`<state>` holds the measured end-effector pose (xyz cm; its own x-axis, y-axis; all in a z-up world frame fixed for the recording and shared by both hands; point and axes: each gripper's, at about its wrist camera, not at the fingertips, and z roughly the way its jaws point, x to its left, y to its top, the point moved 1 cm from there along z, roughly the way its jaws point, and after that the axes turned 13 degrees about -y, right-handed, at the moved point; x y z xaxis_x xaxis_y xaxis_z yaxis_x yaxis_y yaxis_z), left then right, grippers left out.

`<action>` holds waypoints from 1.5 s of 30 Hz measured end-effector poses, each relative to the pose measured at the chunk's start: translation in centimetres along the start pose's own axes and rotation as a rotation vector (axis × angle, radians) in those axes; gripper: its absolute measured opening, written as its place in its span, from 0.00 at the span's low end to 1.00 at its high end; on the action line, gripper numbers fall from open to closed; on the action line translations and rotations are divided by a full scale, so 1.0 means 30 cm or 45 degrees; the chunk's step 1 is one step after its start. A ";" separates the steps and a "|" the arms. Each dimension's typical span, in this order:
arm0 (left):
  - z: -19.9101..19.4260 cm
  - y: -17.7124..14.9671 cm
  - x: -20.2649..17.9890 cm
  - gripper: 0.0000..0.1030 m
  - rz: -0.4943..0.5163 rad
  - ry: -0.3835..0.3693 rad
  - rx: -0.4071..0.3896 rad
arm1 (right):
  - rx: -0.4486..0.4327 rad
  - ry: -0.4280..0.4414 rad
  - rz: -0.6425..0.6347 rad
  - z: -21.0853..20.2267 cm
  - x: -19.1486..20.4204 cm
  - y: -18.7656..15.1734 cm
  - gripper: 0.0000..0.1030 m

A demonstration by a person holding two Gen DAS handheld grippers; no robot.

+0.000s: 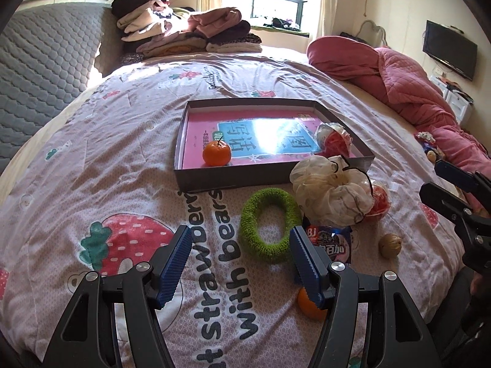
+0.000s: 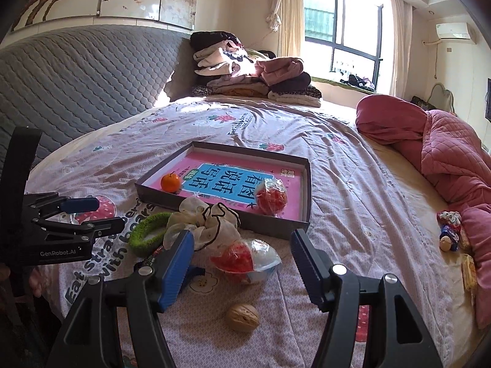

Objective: Organize objects
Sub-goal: 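Grasp the second tangerine with left tool while right tool grasps the walnut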

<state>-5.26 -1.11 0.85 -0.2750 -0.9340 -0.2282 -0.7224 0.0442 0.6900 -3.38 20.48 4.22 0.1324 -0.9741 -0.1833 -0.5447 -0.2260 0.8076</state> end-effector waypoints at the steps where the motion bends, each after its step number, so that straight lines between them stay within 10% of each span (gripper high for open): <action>1: -0.004 -0.007 -0.007 0.65 0.005 0.002 0.002 | 0.002 -0.003 -0.002 -0.005 -0.001 -0.007 0.63; 45: 0.024 -0.193 -0.185 0.65 0.095 -0.087 0.123 | 0.168 -0.012 -0.061 0.034 0.015 -0.194 0.63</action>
<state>-0.03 4.07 -2.37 -0.3703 -0.9008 -0.2270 -0.7552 0.1497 0.6381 -1.00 21.34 -1.13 0.1534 -0.9619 -0.2261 -0.6420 -0.2710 0.7173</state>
